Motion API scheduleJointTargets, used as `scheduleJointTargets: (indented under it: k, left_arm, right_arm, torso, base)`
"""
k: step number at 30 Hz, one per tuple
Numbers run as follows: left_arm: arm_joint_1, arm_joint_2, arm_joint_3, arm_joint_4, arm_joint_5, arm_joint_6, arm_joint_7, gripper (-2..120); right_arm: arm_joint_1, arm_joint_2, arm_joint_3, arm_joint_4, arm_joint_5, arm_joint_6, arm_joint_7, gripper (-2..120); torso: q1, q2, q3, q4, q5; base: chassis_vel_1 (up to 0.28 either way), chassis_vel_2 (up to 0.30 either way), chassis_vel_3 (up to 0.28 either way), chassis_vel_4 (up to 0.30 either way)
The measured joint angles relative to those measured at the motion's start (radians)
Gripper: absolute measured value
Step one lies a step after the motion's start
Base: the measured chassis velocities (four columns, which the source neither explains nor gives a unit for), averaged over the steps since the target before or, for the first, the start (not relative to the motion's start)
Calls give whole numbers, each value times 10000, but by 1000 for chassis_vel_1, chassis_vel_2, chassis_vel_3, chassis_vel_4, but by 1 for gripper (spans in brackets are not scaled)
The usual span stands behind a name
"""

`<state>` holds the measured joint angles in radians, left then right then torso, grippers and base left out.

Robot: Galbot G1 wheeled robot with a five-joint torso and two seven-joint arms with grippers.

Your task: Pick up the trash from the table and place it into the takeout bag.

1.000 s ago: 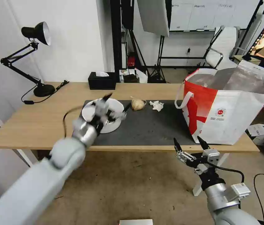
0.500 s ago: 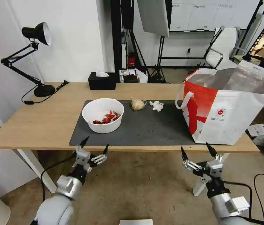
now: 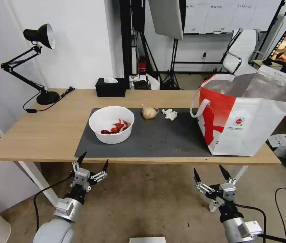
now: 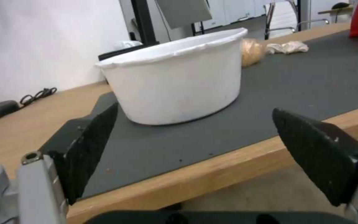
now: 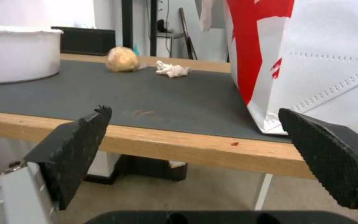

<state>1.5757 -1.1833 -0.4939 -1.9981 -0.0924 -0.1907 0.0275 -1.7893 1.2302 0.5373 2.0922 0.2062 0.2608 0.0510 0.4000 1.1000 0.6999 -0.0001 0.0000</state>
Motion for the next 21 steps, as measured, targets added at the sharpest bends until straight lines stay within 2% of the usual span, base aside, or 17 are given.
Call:
scheduleJointTargets:
  k: [13,21]
  left_arm:
    - [115,-21,-8,-4,34,-132,14,100]
    - [15,-13,-7,-97,204,-180,20,100]
  right_arm:
    - [-63,77,-87,7,28,-66,-29,100]
    - [704,-685,-761,275,785,-729,96,100]
  torso:
    - [0,0,0,0,0]
    - [0,0,1,0,-1]
  base:
    - [0,0,0,0]
    - [0,0,0,0]
